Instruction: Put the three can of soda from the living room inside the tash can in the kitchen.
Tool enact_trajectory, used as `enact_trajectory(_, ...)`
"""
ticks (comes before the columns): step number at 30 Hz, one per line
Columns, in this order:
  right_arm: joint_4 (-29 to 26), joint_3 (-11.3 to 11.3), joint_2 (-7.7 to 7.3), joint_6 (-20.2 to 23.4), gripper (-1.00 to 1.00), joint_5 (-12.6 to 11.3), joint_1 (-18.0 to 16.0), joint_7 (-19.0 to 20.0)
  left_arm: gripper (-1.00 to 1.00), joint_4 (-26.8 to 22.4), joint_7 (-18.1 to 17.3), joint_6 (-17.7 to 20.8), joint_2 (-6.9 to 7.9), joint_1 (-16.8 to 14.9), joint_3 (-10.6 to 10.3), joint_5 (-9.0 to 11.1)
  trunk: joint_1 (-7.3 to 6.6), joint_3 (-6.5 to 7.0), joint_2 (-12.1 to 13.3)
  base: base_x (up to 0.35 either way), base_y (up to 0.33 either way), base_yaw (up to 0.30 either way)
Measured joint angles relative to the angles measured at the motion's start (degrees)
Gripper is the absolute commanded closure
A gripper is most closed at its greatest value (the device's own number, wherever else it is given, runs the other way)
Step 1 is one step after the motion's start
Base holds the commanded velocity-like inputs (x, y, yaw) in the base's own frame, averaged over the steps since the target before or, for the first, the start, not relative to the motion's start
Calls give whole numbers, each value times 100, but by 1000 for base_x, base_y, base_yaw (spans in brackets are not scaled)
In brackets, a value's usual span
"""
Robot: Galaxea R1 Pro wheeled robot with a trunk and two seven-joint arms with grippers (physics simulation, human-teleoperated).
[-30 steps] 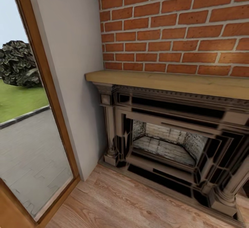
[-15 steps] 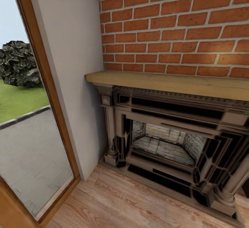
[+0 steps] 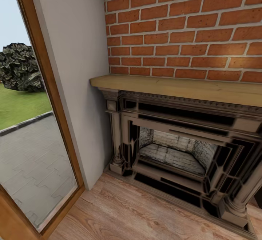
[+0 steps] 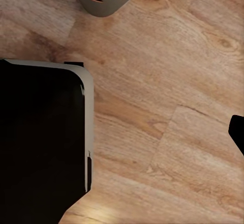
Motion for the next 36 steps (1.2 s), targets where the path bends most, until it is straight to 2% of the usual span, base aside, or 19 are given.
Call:
enact_trajectory(12, -44, -10, 18, 11, -100, -62, 0, -5, -100, -31, 50, -3, -28, -13, 17, 94, 0, 0, 0, 0, 0, 0)
enact_trajectory(36, -35, -14, 22, 14, -100, -73, 0, 0, -100, -61, 21, -3, -45, -18, -3, 89, 0, 0, 0, 0, 0, 0)
